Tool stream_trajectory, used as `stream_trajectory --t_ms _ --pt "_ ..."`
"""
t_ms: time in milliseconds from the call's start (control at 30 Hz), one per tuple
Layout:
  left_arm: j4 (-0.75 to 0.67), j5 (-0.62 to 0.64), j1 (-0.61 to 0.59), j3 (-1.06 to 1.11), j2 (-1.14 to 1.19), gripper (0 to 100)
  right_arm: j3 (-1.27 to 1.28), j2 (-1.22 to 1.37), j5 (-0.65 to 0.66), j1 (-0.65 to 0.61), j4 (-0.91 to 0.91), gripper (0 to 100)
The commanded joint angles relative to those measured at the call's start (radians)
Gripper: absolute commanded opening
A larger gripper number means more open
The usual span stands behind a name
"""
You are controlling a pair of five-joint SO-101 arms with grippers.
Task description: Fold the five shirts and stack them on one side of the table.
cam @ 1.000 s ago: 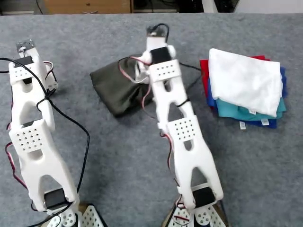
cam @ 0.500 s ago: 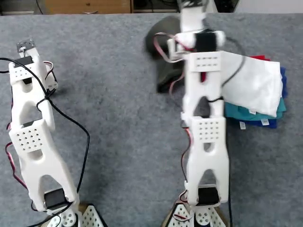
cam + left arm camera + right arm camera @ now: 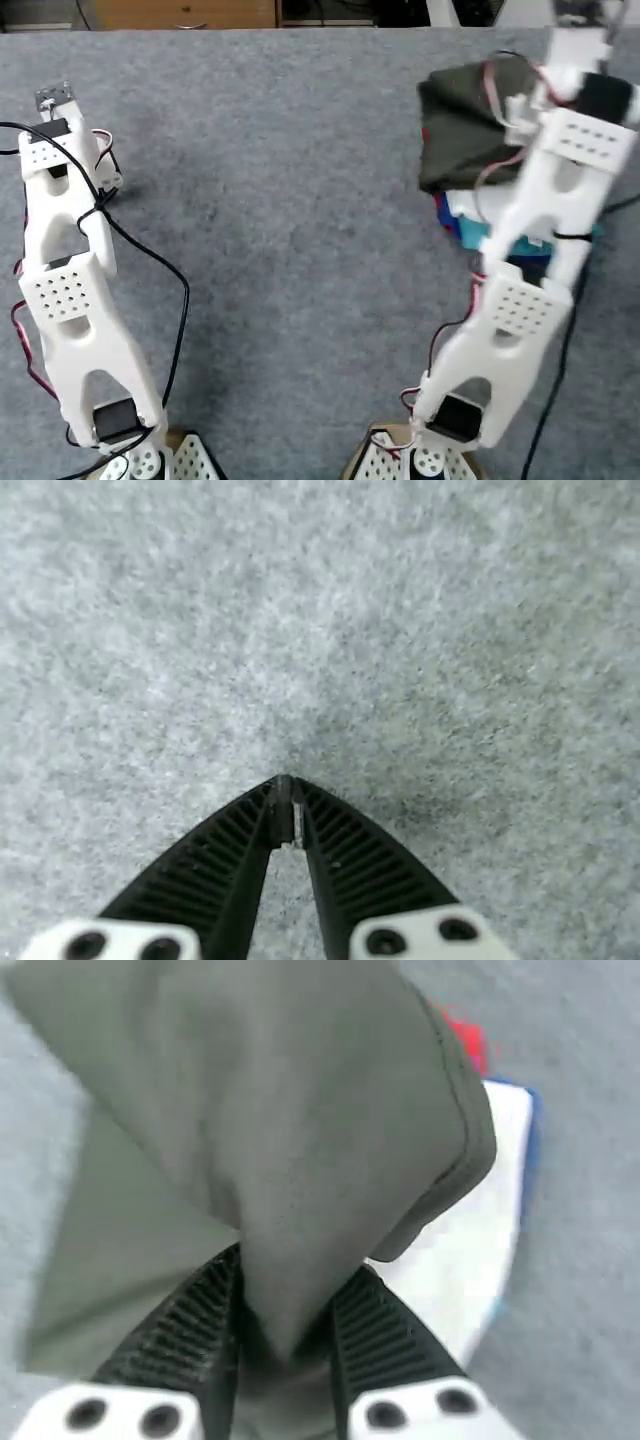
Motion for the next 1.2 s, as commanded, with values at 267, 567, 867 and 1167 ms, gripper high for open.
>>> stream_trajectory --t_ms 267,567,867,1167 --pt "-0.011 -0.032 0.009 -0.009 -0.013 2 0.203 -0.079 0.226 0.151 0.015 64.1" --pt "-0.012 -0.026 -0.002 -0.008 -0.01 2 0.188 -0.308 0.115 0.054 0.002 20.1" --pt "-0.009 0.003 -0.011 -0.008 -0.008 2 0.197 -0.16 0.037 -0.01 -0.061 15.1" --pt "-0.009 0.003 -0.011 -0.006 -0.008 2 0.183 0.222 0.0 -0.143 -0.02 8.4"
